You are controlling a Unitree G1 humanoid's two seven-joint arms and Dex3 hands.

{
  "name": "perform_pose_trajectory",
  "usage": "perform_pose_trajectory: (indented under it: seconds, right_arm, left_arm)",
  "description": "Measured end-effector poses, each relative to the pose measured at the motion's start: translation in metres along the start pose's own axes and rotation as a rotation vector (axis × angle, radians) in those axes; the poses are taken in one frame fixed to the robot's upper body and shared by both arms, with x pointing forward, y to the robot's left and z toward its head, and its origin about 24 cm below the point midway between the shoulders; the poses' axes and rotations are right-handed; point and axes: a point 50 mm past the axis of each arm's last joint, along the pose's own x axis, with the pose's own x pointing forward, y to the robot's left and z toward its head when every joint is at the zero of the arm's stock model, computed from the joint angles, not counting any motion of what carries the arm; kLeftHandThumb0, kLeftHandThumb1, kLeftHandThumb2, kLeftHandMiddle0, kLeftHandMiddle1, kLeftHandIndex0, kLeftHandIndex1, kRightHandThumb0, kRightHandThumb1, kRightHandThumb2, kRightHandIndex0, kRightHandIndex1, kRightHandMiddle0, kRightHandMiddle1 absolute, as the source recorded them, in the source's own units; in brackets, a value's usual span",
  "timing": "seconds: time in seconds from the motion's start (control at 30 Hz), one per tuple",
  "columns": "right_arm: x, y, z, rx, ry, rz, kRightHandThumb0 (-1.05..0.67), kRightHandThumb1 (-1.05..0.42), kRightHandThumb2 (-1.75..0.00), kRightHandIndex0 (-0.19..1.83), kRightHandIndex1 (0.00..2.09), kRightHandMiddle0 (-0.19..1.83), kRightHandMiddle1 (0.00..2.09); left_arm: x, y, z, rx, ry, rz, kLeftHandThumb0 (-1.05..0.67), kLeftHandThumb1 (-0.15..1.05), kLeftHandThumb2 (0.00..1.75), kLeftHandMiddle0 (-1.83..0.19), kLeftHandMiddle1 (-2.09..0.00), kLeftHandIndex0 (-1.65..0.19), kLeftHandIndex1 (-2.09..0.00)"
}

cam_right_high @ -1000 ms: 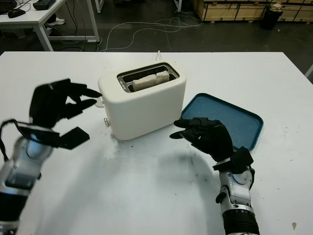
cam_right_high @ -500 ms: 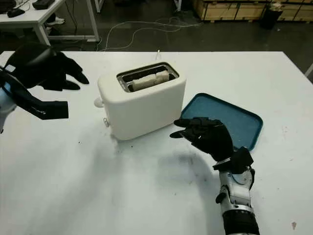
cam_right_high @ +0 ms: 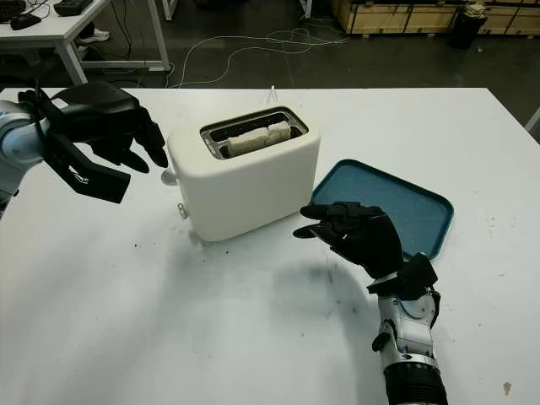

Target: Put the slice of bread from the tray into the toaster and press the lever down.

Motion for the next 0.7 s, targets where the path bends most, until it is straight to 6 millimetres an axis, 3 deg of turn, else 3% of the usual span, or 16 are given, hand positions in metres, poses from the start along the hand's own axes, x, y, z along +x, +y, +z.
perform_pose_trajectory:
  seconds: [0.1,0.23,0.33,0.6,0.7]
  right_arm:
    - [-0.0003,0.0000,-0.0002,0.000,0.001,0.000,-0.53,-0.92,-0.02,1.15,0.25,1.13,0.00]
    - [-0.0004,0.0002,-0.0003,0.001,0.001,0.003,-0.52,-0.92,-0.03,1.15,0.26,1.13,0.00]
    - [-0.0003,0.0006,-0.0005,0.002,0.001,0.006,-0.53,-0.92,-0.02,1.15,0.26,1.14,0.00]
    - [-0.0002,0.0011,-0.0007,0.003,0.002,0.008,-0.53,-0.92,-0.02,1.15,0.27,1.14,0.00]
    - [-0.0002,0.0014,-0.0009,0.004,0.002,0.009,-0.53,-0.92,-0.01,1.15,0.27,1.14,0.00]
  left_arm:
    - [0.0012,-0.0001,0.0015,-0.004,-0.011,0.009,-0.43,0.89,0.00,-0.88,-1.56,-1.25,-0.04]
    - [0.0010,0.0000,0.0011,-0.002,-0.018,0.034,-0.43,0.89,0.01,-0.90,-1.35,-1.23,-0.02]
    - [0.0007,-0.0006,0.0002,-0.003,-0.022,0.051,-0.43,0.91,0.01,-0.92,-1.31,-1.23,-0.02]
    - [-0.0016,-0.0031,-0.0009,-0.011,-0.027,0.081,-0.43,0.92,0.08,-0.81,-1.27,-1.33,-0.09]
    - [-0.0020,-0.0062,-0.0021,-0.017,-0.025,0.095,-0.41,0.92,0.05,-0.83,-1.31,-1.28,-0.08]
